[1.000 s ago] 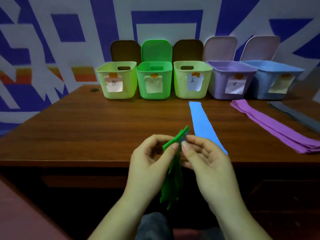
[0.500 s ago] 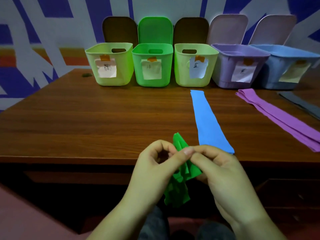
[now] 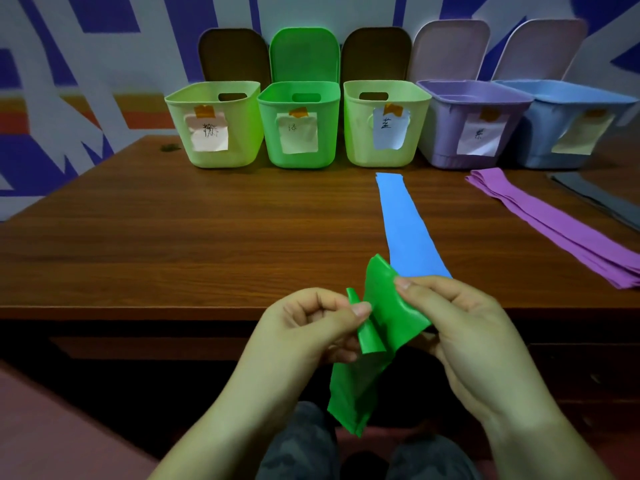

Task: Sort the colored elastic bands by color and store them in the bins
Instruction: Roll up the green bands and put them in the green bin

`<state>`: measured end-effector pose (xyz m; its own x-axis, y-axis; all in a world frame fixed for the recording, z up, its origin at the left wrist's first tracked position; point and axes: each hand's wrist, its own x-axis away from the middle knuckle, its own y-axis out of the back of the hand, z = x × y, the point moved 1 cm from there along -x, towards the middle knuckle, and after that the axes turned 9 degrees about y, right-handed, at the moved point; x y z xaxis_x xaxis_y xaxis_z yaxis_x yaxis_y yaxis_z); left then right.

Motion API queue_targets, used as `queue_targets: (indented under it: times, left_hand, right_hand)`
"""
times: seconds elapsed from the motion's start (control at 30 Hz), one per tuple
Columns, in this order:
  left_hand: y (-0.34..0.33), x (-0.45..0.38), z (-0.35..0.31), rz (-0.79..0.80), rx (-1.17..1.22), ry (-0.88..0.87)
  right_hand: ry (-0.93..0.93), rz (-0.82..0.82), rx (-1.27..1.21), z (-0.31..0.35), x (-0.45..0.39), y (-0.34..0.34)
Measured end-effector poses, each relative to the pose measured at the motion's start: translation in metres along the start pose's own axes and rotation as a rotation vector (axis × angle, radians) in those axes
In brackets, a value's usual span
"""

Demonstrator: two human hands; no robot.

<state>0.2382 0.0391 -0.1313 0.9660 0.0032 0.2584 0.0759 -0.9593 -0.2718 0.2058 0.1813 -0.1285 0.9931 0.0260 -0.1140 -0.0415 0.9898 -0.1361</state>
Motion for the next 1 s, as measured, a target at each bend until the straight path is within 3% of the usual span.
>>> queue_targets:
  times: [0.17,0.37,0.67,1.0]
  left_hand:
    - [-0.007,0.003,0.004,0.013,-0.030,-0.011]
    - [-0.001,0.007,0.005,0.022,-0.090,-0.017]
    - [0.006,0.006,0.007,0.073,-0.059,0.041]
    - [0.004,0.006,0.007,0.088,0.035,0.094]
  right_hand:
    - [-0.144,0.195,-0.056,0.002,0.010,-0.005]
    - [-0.195,0.294,-0.085,0.008,0.015,-0.001]
    - [-0.181,0.213,-0.064,0.006,0.016,-0.007]
    - [-0.041,0.150,0.049,0.004,0.015,-0.009]
